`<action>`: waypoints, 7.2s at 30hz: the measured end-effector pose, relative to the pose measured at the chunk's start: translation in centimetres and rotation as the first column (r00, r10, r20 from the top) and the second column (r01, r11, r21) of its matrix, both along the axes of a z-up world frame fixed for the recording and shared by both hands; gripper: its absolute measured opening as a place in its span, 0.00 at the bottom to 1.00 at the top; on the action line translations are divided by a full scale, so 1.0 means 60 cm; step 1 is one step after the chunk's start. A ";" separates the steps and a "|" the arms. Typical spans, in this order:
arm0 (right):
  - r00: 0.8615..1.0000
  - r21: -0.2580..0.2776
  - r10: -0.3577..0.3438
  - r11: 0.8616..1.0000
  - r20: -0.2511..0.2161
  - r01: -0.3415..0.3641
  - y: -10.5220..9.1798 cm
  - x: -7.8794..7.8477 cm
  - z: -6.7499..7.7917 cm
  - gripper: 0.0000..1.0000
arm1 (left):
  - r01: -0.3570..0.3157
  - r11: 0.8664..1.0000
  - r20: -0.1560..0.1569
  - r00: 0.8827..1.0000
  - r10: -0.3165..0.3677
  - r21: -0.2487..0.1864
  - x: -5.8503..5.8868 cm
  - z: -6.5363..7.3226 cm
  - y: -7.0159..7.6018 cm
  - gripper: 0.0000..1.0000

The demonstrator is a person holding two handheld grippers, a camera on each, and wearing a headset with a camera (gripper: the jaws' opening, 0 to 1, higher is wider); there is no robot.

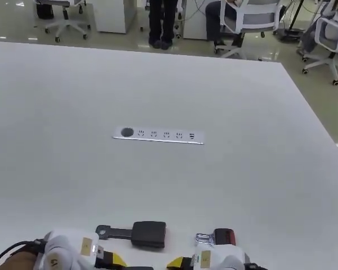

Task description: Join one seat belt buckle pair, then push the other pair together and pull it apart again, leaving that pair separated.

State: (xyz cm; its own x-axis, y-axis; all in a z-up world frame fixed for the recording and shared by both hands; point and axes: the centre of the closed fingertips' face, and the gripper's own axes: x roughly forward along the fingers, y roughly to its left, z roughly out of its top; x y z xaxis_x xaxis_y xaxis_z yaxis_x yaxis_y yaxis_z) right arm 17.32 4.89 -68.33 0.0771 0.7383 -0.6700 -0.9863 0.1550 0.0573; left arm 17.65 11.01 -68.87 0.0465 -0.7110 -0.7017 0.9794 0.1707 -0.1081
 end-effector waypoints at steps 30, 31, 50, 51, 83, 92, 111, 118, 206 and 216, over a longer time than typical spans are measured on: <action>0.999 0.014 -0.033 0.999 0.018 0.032 0.000 -0.002 -0.001 0.34 | 0.016 0.999 0.024 1.000 -0.017 0.042 0.000 0.000 -0.001 0.31; 0.999 0.012 -0.034 0.999 0.019 0.034 0.000 -0.002 -0.001 0.34 | 0.015 0.999 0.025 1.000 -0.016 0.047 0.000 -0.001 -0.001 0.31; 0.994 -0.003 -0.104 0.995 0.022 0.104 -0.010 -0.005 0.004 0.64 | -0.044 0.994 0.057 0.998 0.039 0.101 0.005 0.018 0.000 0.65; 0.994 -0.006 -0.105 0.994 0.028 0.105 -0.012 -0.005 0.005 0.64 | -0.065 0.993 0.057 0.997 0.060 0.098 0.008 0.020 0.001 0.67; 0.961 0.013 -0.250 0.968 0.119 0.250 -0.161 0.095 0.072 0.68 | -0.175 0.982 0.152 0.975 0.162 0.075 0.086 0.113 -0.021 0.75; 0.964 -0.014 -0.251 0.967 0.085 0.253 -0.204 0.125 0.058 0.69 | -0.176 0.981 0.147 0.976 0.163 0.081 0.127 0.103 -0.025 0.76; 0.980 -0.065 -0.190 0.980 -0.049 0.187 -0.213 0.164 0.003 0.67 | -0.099 0.990 0.069 0.993 0.092 0.101 0.156 0.039 -0.039 0.75; 0.986 -0.078 -0.140 0.988 -0.094 0.133 -0.217 0.160 -0.005 0.63 | -0.065 0.994 0.048 0.997 0.061 0.086 0.155 0.031 -0.051 0.70; 1.000 -0.008 -0.026 1.000 -0.017 0.025 -0.080 0.165 -0.007 0.34 | 0.027 0.994 0.046 0.998 -0.031 0.105 0.157 0.006 -0.048 0.34; 0.999 -0.010 -0.033 0.999 -0.020 0.033 -0.071 0.164 -0.010 0.33 | 0.029 0.994 0.043 0.999 -0.033 0.104 0.164 0.004 -0.045 0.34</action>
State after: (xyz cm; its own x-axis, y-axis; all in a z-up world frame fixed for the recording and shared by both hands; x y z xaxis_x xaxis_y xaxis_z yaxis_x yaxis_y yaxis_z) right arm 27.19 0.62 -68.94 0.0878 0.7290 -0.6788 -0.9793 0.1878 0.0750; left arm 27.48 8.31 -68.63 0.0582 -0.6366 -0.7690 0.9878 0.1484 -0.0481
